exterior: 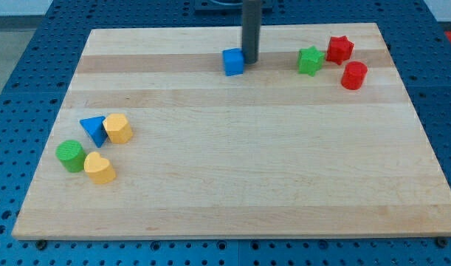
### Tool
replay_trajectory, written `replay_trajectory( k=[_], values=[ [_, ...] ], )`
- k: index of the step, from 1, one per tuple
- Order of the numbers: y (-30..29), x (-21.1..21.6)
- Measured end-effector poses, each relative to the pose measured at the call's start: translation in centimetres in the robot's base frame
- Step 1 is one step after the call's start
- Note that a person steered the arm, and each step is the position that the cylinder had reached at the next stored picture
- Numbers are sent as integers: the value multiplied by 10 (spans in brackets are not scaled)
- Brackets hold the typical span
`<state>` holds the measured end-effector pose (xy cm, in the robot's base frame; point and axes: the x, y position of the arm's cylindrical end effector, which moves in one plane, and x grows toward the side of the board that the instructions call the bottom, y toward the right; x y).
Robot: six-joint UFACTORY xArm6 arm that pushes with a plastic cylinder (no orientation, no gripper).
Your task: Move the blue cube diagonally to the top right of the hexagon
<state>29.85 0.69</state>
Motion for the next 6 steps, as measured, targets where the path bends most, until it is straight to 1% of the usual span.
replay_trajectory(
  k=[1, 2, 3, 4, 5, 6],
  values=[
    [-22, -27],
    [-28, -36],
    [-35, 17],
    [-15, 75],
    [85, 76],
    [126, 71]
  ],
)
